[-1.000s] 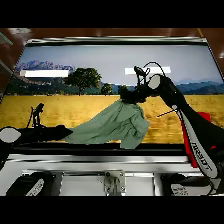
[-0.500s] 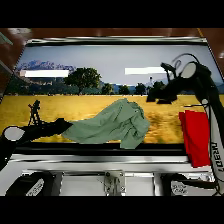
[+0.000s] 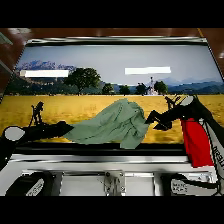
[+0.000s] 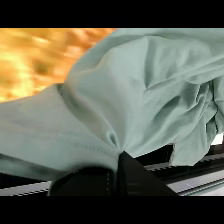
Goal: Fold the shirts.
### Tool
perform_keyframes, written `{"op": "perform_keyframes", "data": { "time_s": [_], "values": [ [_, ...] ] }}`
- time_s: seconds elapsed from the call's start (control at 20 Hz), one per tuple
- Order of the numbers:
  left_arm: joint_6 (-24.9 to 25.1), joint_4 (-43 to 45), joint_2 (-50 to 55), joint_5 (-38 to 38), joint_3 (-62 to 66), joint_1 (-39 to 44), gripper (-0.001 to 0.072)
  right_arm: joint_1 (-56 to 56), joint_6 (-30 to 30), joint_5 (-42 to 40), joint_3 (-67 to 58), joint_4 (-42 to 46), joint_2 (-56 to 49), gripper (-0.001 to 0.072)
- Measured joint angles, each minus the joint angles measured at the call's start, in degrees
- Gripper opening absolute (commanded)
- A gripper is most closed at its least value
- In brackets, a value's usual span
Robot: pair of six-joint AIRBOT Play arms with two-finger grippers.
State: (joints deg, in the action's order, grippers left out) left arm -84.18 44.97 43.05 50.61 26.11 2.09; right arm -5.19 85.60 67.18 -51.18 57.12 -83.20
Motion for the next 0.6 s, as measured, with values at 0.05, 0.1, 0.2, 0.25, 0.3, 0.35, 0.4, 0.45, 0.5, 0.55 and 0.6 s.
{"op": "perform_keyframes", "data": {
  "time_s": [0.05, 0.1, 0.2, 0.25, 0.3, 0.35, 0.4, 0.45, 0.5, 0.55, 0.6],
  "values": [
    [0.0, 0.0, 0.0, 0.1, 0.0, 0.0, 0.0044, 1.0, 1.0, -2.7, 0.9, -0.3, 0.0, 0.0681],
    [0.1, 0.0, 0.0, 0.2, 0.0, 0.0, 0.0045, 2.1, 2.2, -5.3, 1.6, -0.6, 0.0, 0.0680],
    [0.1, 0.0, 0.0, 0.1, 0.0, 0.0, 0.0045, 3.9, 4.2, -9.8, 2.4, -1.0, 0.0, 0.0504],
    [0.1, 0.0, 0.0, -0.2, 0.0, 0.0, 0.0045, 4.5, 5.0, -11.2, 2.6, -1.2, 0.0, 0.0377],
    [0.1, 0.0, 0.0, -0.6, 0.0, 0.0, 0.0045, 4.9, 5.6, -12.2, 2.8, -1.4, 0.0, 0.0219],
    [0.2, 0.0, 0.0, -1.0, 0.0, 0.0, 0.0045, 5.2, 5.9, -13.2, 2.9, -1.7, 0.0, 0.0063],
    [0.1, 0.0, 0.0, -1.5, 0.0, 0.0, 0.0045, 5.4, 6.3, -13.6, 3.0, -2.2, 0.0, 0.0057],
    [0.3, 0.0, 0.0, -2.0, 0.0, 0.0, 0.0044, 5.6, 6.0, -13.7, 3.0, -2.6, 0.2, 0.0058],
    [0.8, 0.0, 0.0, -2.2, 0.2, -0.3, 0.0044, 5.7, 5.0, -13.7, 2.8, -3.2, 0.6, 0.0057],
    [1.8, 0.0, 0.0, -2.4, 0.8, -0.8, 0.0044, 5.8, 3.5, -13.7, 2.3, -3.7, 1.4, 0.0058],
    [3.0, 0.0, 0.0, -2.1, 2.0, -1.5, 0.0044, 5.8, 1.9, -13.4, 1.4, -3.8, 2.7, 0.0058]
  ]
}}
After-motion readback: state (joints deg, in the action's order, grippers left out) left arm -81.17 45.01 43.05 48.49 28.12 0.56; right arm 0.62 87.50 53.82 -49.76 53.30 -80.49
